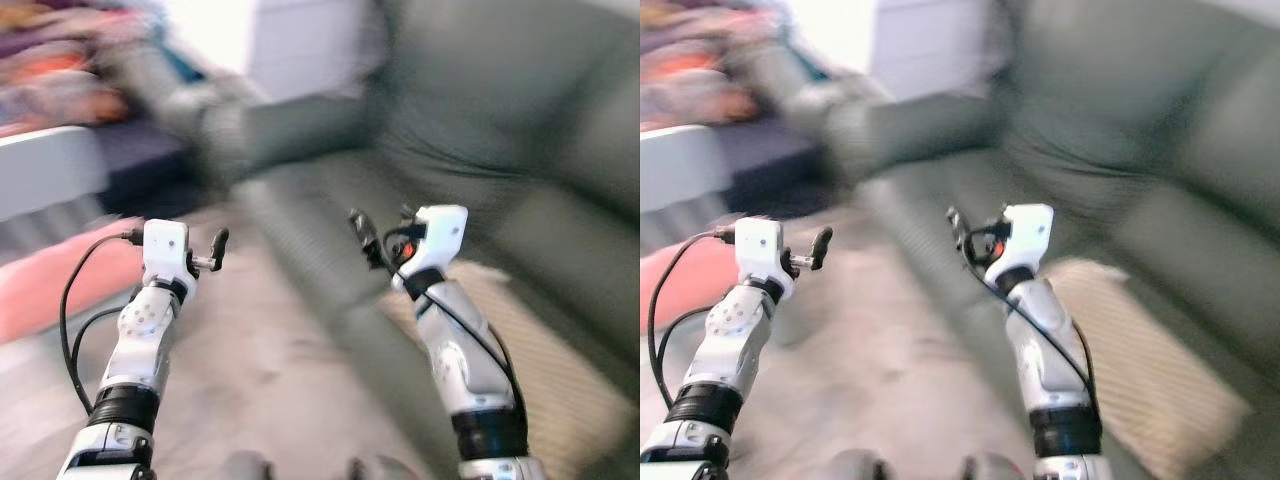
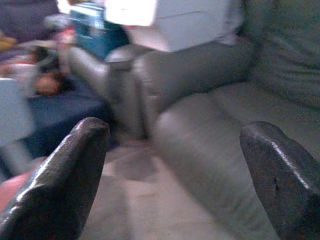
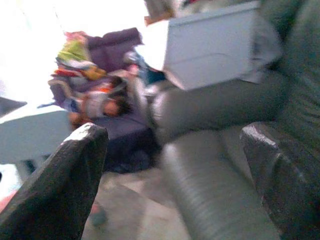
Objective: Move the pillow to the sofa
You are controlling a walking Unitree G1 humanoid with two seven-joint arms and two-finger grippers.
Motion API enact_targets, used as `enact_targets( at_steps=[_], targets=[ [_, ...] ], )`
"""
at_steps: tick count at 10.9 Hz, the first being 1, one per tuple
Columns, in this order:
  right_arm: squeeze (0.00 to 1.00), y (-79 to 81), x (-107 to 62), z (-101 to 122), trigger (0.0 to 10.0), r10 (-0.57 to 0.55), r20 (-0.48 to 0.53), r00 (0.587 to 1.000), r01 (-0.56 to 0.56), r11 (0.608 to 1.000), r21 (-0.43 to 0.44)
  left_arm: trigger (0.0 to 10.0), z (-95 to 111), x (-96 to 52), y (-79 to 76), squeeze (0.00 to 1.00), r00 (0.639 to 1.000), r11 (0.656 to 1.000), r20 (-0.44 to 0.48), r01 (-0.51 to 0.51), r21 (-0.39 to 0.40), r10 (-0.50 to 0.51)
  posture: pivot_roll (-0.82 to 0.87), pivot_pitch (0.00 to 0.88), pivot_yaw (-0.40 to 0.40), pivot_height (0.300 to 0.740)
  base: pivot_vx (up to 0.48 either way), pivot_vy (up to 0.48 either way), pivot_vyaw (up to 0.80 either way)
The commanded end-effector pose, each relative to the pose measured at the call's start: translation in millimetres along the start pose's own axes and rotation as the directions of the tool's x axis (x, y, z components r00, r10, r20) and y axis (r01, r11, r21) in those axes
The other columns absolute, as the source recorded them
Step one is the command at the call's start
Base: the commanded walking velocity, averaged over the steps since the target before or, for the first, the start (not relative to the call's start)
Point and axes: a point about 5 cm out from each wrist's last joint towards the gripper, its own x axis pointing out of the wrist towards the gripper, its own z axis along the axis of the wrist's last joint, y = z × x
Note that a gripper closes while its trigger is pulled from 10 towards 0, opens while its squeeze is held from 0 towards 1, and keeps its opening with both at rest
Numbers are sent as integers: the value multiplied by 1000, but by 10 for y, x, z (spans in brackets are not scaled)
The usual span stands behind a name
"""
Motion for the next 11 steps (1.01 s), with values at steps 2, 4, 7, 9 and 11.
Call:
enact_targets(
  at_steps=[2, 4, 7, 9, 11],
  targets=[
    [0, -107, -37, 12, 10000, -45, 6, 999, 45, 999, 4, 10000, 29, 32, -64, 0, 1000, 1000, 14, 10, 1, -10, -77, 0, -49, 740, 0, 480, 0],
    [0, -114, -35, 18, 10000, -49, 9, 999, 49, 999, -3, 10000, 41, 39, -17, 0, 1000, 1000, 18, -13, 8, 12, -75, 0, -51, 740, 0, 480, 0],
    [0, -108, -27, 39, 10000, -36, 18, 999, 36, 999, -21, 10000, 20, 39, -24, 0, 999, 999, 10, -35, 2, 35, -77, 0, -54, 740, 0, 480, 267],
    [0, -109, -28, 43, 10000, -41, 21, 999, 41, 999, -17, 10000, 35, 39, -52, 0, 999, 1000, 32, -24, 19, 23, -77, 0, -54, 740, 0, 0, 800],
    [0, -100, -27, 52, 10000, -31, 26, 999, 32, 999, -39, 10000, 36, 50, -63, 0, 1000, 1000, 25, -3, -7, 3, -80, 0, -53, 740, 0, 0, 656]
  ],
)
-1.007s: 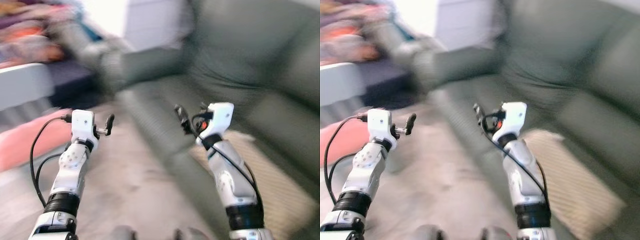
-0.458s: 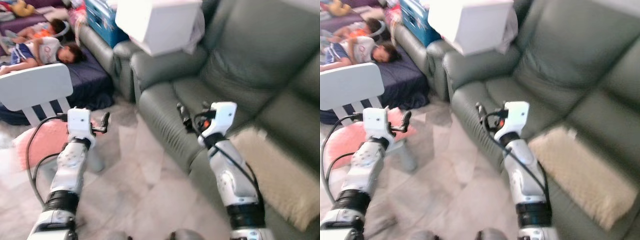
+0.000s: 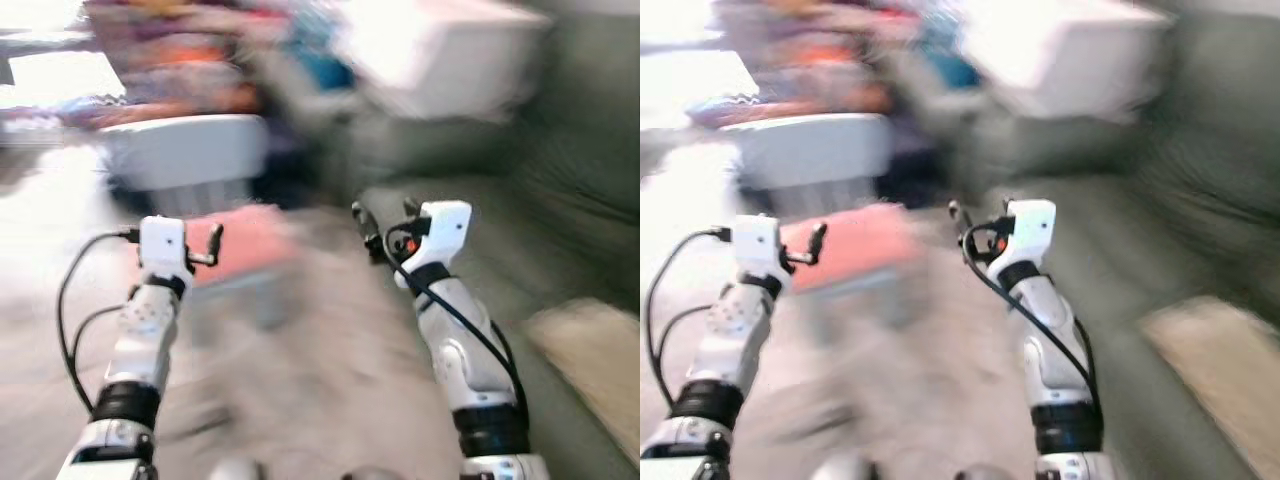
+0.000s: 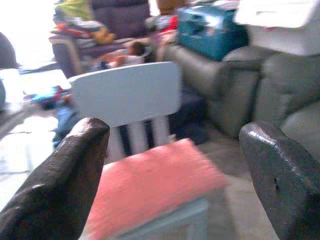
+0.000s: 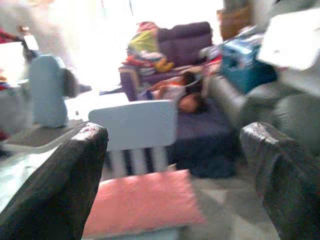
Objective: Move the pillow to the sofa
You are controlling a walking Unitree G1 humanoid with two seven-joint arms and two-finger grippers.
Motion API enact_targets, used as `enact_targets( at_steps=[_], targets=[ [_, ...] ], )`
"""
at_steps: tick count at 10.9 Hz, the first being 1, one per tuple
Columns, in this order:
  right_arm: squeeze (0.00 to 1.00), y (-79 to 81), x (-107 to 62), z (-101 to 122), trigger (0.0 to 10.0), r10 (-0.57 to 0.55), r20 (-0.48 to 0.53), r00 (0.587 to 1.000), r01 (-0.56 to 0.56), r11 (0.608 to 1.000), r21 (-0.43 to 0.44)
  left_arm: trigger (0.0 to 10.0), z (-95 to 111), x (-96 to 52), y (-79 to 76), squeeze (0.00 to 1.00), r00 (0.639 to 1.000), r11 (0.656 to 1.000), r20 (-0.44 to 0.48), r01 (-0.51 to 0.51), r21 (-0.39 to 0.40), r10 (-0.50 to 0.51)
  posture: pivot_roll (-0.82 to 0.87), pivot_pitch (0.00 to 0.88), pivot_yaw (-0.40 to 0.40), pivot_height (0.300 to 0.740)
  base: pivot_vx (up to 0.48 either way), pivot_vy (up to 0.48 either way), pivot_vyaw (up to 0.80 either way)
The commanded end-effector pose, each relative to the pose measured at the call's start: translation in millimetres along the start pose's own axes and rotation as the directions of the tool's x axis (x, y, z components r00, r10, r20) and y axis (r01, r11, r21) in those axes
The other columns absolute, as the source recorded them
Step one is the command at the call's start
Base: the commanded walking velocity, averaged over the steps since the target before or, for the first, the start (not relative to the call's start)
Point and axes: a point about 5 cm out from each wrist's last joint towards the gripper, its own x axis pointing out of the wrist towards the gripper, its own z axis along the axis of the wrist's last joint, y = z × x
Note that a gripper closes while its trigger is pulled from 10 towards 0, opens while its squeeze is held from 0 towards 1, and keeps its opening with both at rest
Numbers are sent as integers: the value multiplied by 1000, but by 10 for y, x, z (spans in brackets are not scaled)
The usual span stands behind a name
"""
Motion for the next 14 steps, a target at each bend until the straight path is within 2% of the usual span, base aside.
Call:
enact_targets(
  at_steps=[1, 4, 5, 7, 8, 11, 14],
  targets=[
    [0, -64, -25, 27, 10000, -25, 9, 1000, 25, 1000, -17, 10000, 41, 40, -42, 0, 1000, 1000, 9, 14, -9, -14, -80, 0, -53, 740, 0, 0, 513],
    [0, -67, -37, 2, 10000, -25, 5, 1000, 25, 1000, -18, 10000, 35, 20, -18, 0, 1000, 1000, 15, 22, -13, -22, -77, 0, -53, 740, 92, 0, 171],
    [0, -117, -109, -58, 10000, -29, -14, 999, 28, 997, -69, 10000, -51, -67, 13, 0, 1000, 999, -10, -1, -48, 0, -81, 0, -43, 740, 334, 0, 0],
    [0, -221, -231, -155, 10000, -69, -51, 996, 65, 995, -74, 10000, -107, -139, 18, 0, 1000, 999, -24, 2, -49, -3, -79, 0, -43, 740, 382, 0, 0],
    [0, -190, -273, -201, 10000, -57, -68, 996, 51, 995, -89, 10000, -128, -170, 10, 0, 999, 999, -33, 14, -49, -15, -79, 0, -41, 740, 446, 0, 800],
    [0, -150, -267, -227, 10000, -49, -76, 996, 43, 996, -79, 10000, -118, -173, 10, 0, 999, 998, -34, 15, -55, -17, -76, 4, -47, 740, 454, 0, 621],
    [0, -206, -255, -206, 10000, -55, -75, 996, 48, 995, -87, 10000, -109, -171, 28, 0, 999, 999, -38, 13, -51, -15, -76, 8, -50, 740, 434, 0, 0]
  ],
)
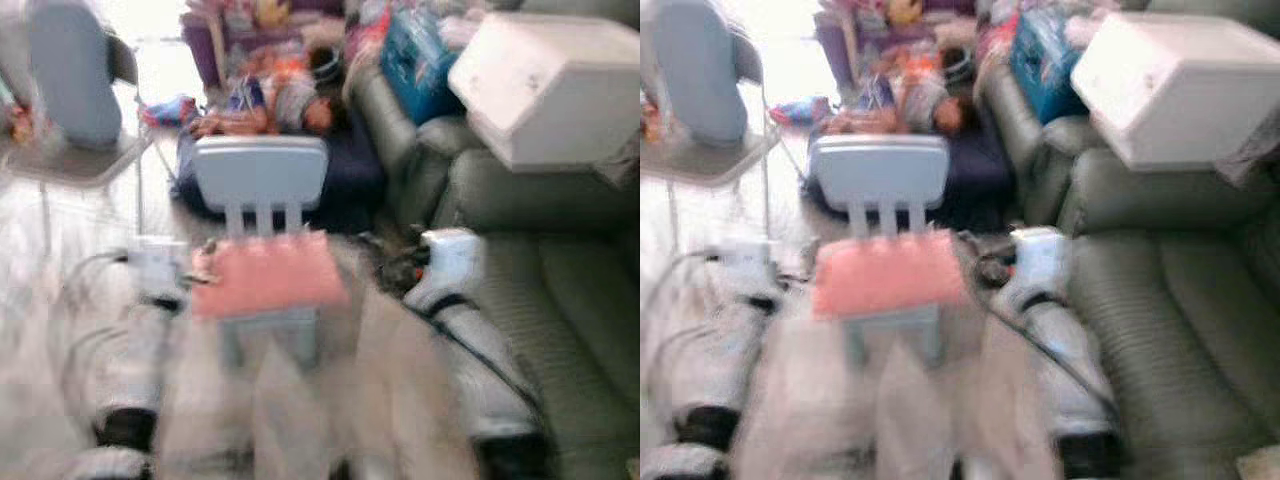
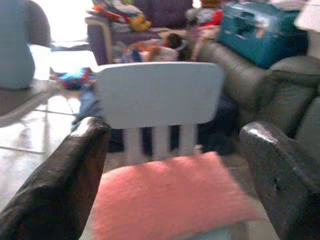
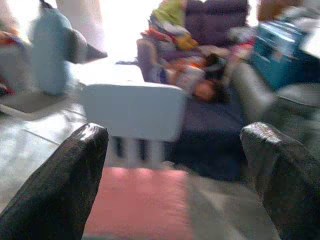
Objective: Move the pillow to the sofa
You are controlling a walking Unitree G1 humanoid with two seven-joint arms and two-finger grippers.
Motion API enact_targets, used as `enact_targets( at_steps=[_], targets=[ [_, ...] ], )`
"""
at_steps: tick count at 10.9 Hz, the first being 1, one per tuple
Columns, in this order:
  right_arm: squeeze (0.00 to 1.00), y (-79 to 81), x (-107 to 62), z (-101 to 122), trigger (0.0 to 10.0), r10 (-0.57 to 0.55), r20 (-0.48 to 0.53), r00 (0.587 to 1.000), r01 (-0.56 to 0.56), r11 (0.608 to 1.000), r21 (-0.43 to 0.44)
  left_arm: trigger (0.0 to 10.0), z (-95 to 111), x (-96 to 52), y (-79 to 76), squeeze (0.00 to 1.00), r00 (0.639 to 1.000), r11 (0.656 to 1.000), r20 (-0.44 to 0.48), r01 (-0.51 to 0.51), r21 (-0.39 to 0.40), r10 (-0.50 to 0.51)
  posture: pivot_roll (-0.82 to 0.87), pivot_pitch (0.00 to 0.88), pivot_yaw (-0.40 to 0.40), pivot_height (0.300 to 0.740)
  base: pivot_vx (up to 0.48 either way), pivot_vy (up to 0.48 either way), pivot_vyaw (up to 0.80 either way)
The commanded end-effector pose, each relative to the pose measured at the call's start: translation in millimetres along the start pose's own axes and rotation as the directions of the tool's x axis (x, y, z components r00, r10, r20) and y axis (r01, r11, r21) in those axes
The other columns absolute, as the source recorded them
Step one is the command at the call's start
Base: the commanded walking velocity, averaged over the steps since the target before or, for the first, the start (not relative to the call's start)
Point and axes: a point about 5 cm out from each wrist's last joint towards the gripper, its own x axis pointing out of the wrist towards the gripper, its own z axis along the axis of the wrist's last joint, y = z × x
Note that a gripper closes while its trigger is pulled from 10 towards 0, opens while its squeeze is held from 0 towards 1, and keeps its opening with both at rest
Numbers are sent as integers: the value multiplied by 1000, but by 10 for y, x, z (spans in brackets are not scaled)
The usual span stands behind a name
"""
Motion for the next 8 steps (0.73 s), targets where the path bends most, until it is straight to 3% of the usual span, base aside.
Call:
enact_targets(
  at_steps=[1, 5, 8],
  targets=[
    [0, 93, 57, 61, 10000, 33, 25, 999, -33, 999, 4, 10000, 53, 13, 94, 0, 1000, 1000, 7, -24, 18, 24, -78, 8, -50, 740, 364, 311, 0],
    [0, 98, 44, 37, 10000, 32, 15, 999, -32, 999, 8, 10000, 45, 38, 111, 0, 999, 998, -13, -53, 17, 53, -82, 14, -51, 740, 297, 374, 0],
    [0, 94, 38, 26, 10000, 28, 13, 1000, -28, 1000, 11, 10000, 32, 43, 101, 0, 998, 998, -23, -51, 44, 52, -82, 23, -49, 740, 80, 422, 0]
  ],
)
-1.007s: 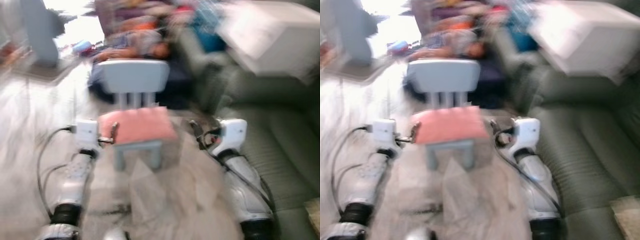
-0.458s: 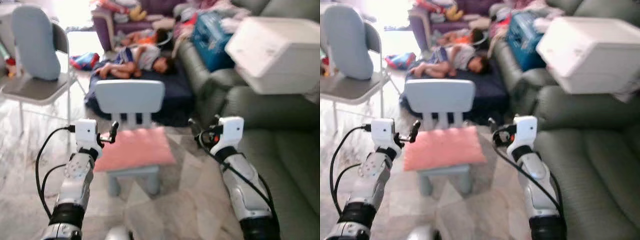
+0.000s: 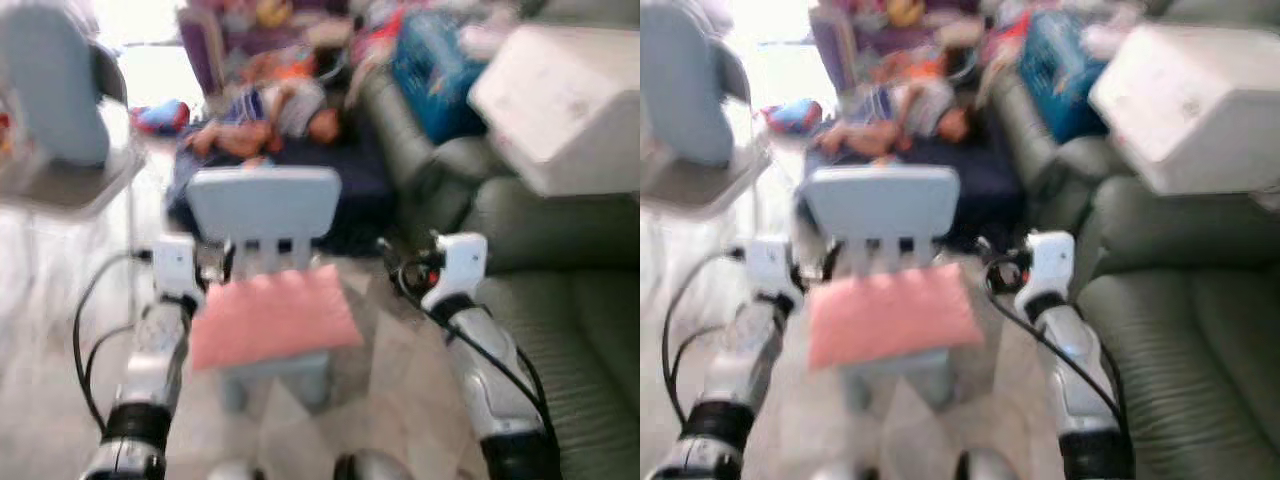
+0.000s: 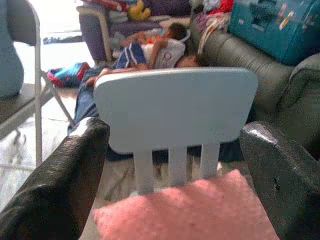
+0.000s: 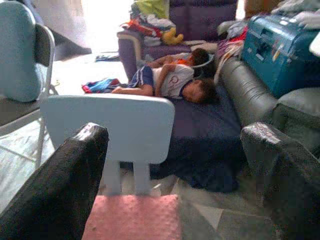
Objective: Move the pillow to the sofa
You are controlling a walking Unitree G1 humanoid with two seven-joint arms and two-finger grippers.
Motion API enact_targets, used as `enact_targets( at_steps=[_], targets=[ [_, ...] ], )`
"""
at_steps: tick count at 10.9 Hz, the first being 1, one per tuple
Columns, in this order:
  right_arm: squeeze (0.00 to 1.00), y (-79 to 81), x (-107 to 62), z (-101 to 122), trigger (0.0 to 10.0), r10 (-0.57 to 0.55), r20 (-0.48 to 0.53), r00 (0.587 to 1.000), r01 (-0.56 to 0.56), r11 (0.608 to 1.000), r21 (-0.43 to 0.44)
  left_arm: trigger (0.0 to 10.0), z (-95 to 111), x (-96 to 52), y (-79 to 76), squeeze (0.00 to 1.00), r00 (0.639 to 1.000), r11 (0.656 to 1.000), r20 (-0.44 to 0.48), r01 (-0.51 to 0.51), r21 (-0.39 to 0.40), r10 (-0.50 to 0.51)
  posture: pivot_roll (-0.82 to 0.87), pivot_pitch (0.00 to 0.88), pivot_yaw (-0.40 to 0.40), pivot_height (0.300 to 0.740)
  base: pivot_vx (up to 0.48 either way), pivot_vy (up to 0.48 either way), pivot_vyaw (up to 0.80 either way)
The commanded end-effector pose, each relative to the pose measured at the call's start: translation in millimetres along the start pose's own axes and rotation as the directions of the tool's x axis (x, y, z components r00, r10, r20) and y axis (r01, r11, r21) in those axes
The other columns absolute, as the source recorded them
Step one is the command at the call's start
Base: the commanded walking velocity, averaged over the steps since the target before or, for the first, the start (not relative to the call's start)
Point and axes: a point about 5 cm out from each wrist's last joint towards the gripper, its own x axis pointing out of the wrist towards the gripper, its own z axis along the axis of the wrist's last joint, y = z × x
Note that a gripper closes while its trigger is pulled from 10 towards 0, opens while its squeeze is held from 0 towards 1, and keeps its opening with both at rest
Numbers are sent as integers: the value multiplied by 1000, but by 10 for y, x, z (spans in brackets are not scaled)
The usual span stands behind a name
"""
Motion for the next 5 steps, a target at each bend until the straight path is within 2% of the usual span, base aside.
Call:
enact_targets(
  at_steps=[1, 3, 4, 5],
  targets=[
    [0, 65, 23, 43, 10000, 22, 22, 1000, -22, 1000, 9, 10000, 14, 0, 51, 0, 1000, 1000, 0, -18, 18, 18, -80, 24, -50, 740, 0, 0, 0],
    [0, 44, -1, 30, 10000, 14, 18, 1000, -14, 1000, 4, 10000, -22, -30, -21, 0, 1000, 1000, -17, 9, 3, -9, -76, 29, -51, 740, 0, 0, 0],
    [0, 21, -29, 14, 10000, 9, 11, 1000, -9, 1000, -20, 10000, -65, -98, -51, 0, 1000, 1000, -21, 15, 13, -15, -70, 33, -52, 740, 0, 0, 800],
    [0, 23, -38, -7, 10000, -1, 6, 1000, 1, 1000, 3, 10000, -98, -136, -50, 0, 1000, 1000, -29, 11, 19, -10, -66, 35, -53, 740, 0, 0, 800]
  ],
)
